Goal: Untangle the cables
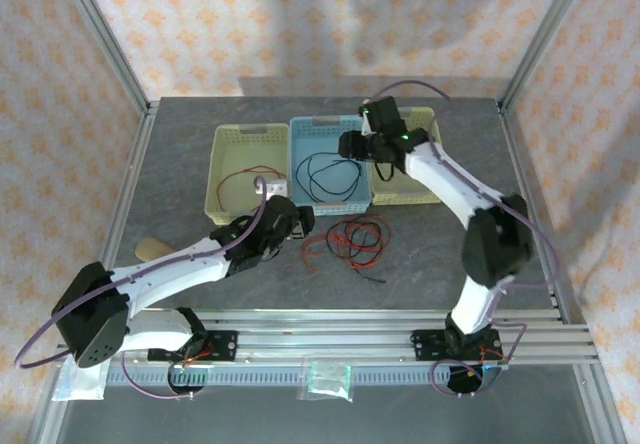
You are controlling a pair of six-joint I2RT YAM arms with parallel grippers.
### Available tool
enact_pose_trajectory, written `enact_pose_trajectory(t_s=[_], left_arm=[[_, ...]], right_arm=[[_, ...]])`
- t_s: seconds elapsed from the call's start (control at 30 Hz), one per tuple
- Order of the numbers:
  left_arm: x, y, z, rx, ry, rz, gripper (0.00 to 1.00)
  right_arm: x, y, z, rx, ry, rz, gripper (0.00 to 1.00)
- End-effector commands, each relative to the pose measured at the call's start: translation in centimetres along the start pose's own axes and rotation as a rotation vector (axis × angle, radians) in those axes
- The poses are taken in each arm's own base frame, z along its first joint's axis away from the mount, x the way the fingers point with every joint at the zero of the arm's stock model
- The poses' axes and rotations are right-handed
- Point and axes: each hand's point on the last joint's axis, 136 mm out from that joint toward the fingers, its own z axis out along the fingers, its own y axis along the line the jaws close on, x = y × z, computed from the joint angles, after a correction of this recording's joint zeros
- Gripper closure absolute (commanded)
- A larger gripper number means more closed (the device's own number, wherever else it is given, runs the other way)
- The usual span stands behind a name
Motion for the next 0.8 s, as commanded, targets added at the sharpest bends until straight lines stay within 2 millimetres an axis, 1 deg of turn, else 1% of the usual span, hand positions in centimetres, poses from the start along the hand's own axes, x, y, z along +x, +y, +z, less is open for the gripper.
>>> enact_pose_trajectory(t_s=[0.0,0.03,0.1,0.17,0.3,0.37,0.47,0.53,0.63,0.7,0.77], left_arm=[[1.0,-0.6,0.6,0.001,0.089,0.065,0.44],[1.5,-0.5,0.8,-0.007,0.113,0.083,0.46],[2.2,-0.2,1.1,-0.026,0.148,0.106,0.49],[2.9,0.0,1.4,-0.038,0.185,0.123,0.5],[4.1,0.0,2.1,-0.069,0.259,0.129,0.51],[4.7,-0.1,2.5,-0.1,0.291,0.129,0.51],[6.0,-0.5,3.0,-0.149,0.351,0.163,0.53],[7.0,-0.4,3.1,-0.192,0.381,0.19,0.55],[8.7,0.1,2.9,-0.24,0.428,0.178,0.58],[9.4,0.3,2.9,-0.249,0.447,0.157,0.58],[10.0,0.3,2.9,-0.247,0.457,0.141,0.58]], right_arm=[[0.5,0.6,-3.6,-0.05,-0.066,0.01,0.5],[1.1,0.3,-4.6,-0.051,-0.08,0.021,0.51],[2.6,-0.4,-5.9,-0.044,-0.089,0.043,0.53],[4.1,-1.4,-7.3,-0.026,-0.102,0.078,0.55],[6.7,-3.4,-8.9,0.025,-0.124,0.133,0.55],[7.5,-4.6,-9.9,0.061,-0.157,0.176,0.59],[9.2,-5.1,-10.5,0.035,-0.173,0.227,0.64],[10.5,-5.0,-10.2,0.011,-0.15,0.234,0.64],[12.1,-5.7,-9.6,0.025,-0.108,0.237,0.64],[12.5,-5.8,-9.6,0.027,-0.101,0.231,0.64],[12.3,-5.7,-9.6,0.022,-0.107,0.224,0.63]])
